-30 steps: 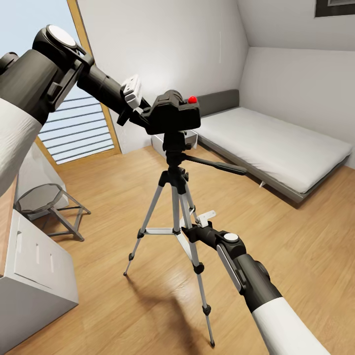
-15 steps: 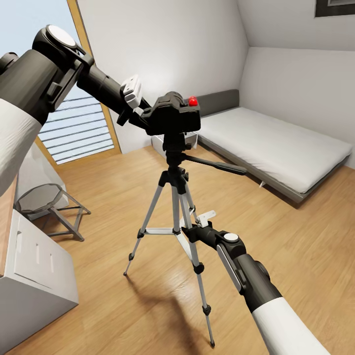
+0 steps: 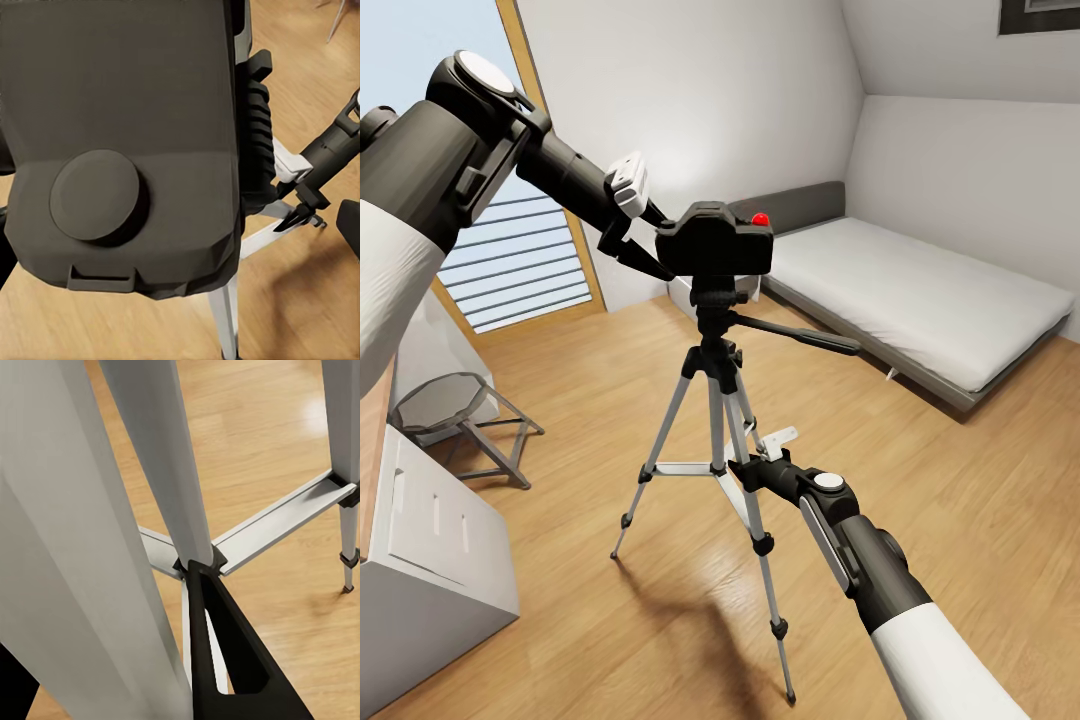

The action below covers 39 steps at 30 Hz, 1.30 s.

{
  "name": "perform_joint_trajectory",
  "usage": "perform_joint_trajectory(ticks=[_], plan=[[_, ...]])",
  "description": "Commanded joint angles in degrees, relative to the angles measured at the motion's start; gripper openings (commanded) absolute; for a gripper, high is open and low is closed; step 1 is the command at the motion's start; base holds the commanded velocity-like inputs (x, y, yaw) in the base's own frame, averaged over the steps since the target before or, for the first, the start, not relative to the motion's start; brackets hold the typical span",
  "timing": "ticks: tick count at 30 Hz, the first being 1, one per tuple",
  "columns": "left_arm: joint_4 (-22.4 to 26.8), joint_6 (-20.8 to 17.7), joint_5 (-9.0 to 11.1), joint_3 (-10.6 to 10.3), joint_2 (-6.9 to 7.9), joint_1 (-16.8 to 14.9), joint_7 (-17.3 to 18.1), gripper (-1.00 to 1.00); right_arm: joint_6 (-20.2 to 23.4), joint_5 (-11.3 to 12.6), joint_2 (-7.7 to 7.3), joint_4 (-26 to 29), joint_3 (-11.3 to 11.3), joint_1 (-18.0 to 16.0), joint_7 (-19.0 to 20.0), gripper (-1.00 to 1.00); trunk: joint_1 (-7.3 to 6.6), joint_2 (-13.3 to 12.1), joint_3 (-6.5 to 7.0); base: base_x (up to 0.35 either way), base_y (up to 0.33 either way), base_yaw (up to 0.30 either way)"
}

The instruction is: Attach the digital camera to the camera tripod in the bedroom.

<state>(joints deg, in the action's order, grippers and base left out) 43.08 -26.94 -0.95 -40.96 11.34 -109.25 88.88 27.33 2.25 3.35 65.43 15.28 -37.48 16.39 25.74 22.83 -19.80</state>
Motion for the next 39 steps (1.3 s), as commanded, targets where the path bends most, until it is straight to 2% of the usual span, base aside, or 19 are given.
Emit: perform_joint_trajectory(ticks=[1,14,18,20,25,26,28,31,36,39], plan=[[0.07,-0.62,-0.1,-0.17,0.07,-0.08,0.23,1.0,0.53,-4.79,-0.01,-4.52,-0.08,-0.05,-0.39,-1.0,0.04,0.09,-0.11,0.0,0.0,0.0],[-0.03,-0.66,-0.1,0.23,0.24,-0.08,0.24,1.0,0.61,-4.8,-0.01,-4.52,-0.08,-0.05,-0.39,-1.0,0.04,0.09,-0.11,0.0,0.0,0.0],[-0.23,-0.81,0.18,0.88,0.88,-0.08,0.13,1.0,0.58,-4.8,-0.01,-4.52,-0.08,-0.05,-0.36,-1.0,0.04,0.09,-0.11,0.0,0.0,0.0],[-0.31,-1.07,0.72,1.85,1.47,-0.08,-0.02,1.0,0.57,-4.8,-0.01,-4.52,-0.08,-0.05,-0.34,-1.0,0.04,0.09,-0.11,0.0,0.0,0.0],[-0.74,-3.33,4.32,8.39,4.99,-0.08,-0.85,1.0,0.54,-4.8,-0.01,-4.52,-0.08,-0.05,-0.34,-1.0,0.04,0.09,-0.11,0.0,0.0,0.0],[-1.02,-3.98,5.77,10.81,6.49,-0.08,-1.3,1.0,0.54,-4.8,-0.01,-4.52,-0.08,-0.05,-0.33,-1.0,0.04,0.09,-0.11,0.0,0.0,0.0],[-1.34,-4.4,7.18,12.65,7.95,-0.08,-1.72,1.0,0.54,-4.8,-0.01,-4.52,-0.08,-0.05,-0.32,-1.0,0.04,0.09,-0.11,0.0,0.0,0.0],[-1.91,-4.76,9.06,14.27,9.91,-0.08,-2.09,1.0,0.53,-4.8,-0.01,-4.52,-0.08,-0.05,-0.33,-1.0,0.04,0.09,-0.11,0.0,0.0,0.0],[-3.09,-5.08,11.84,15.48,12.67,-0.08,-2.44,1.0,0.53,-4.8,-0.01,-4.52,-0.08,-0.05,-0.36,-1.0,0.04,0.09,-0.11,0.0,0.0,0.0],[-4.3,-5.14,12.49,15.69,13.2,-0.05,-2.53,1.0,0.5,-4.79,-0.01,-4.52,-0.08,-0.05,-0.35,-1.0,0.04,0.09,-0.11,0.0,0.0,0.0]])
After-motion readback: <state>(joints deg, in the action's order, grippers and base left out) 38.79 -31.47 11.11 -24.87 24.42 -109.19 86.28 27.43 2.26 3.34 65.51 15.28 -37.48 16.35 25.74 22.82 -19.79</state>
